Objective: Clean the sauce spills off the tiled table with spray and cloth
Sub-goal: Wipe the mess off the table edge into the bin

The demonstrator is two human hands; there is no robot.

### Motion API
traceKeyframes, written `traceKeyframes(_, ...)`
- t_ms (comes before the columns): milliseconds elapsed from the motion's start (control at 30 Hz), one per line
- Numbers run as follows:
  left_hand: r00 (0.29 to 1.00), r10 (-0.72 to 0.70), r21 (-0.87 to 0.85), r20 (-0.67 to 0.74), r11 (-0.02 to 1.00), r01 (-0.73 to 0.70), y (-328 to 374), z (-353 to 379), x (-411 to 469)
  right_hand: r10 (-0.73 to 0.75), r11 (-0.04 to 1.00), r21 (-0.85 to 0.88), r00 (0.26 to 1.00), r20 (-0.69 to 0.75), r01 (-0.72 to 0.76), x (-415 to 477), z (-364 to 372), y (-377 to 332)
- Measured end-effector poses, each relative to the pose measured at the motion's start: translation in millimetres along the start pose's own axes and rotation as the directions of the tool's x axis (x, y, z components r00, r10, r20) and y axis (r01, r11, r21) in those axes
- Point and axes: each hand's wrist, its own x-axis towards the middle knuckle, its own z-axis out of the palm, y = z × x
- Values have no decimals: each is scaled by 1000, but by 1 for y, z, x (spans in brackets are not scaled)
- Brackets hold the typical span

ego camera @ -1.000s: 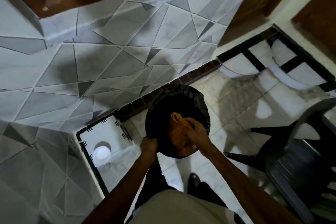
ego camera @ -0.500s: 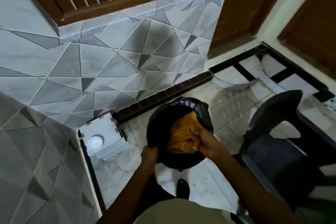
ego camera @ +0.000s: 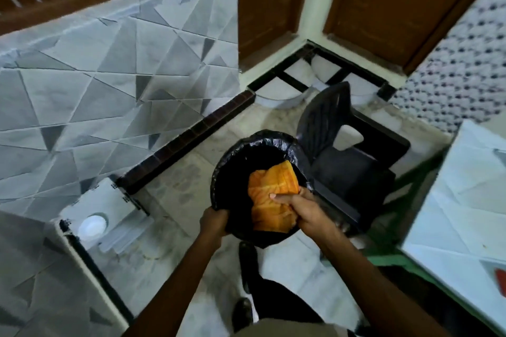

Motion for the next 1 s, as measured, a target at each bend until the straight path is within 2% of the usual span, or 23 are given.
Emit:
traceKeyframes(233, 982, -32, 38, 185, 999, 25, -68, 64, -58, 33, 991, 130, 990, -136, -15, -72, -103, 52)
traceKeyframes(367, 971, -74, 136, 227, 990, 44, -110, 104, -84, 60, 981, 195, 973, -224, -16, -113, -168, 87)
traceKeyframes(667, 972, -183, 296, 150, 946, 133, -211, 187, -142, 110, 961, 271, 970, -216, -49, -163, -287, 147)
traceKeyframes(867, 971, -224, 274, 85, 942, 194, -254, 239, -192, 116, 978, 191, 978, -172, -82, -179, -362, 160)
traceKeyframes(1000, 960, -254, 287, 116, 934, 212, -269, 277, -207, 97, 983, 167, 985, -143, -73, -194, -415, 146)
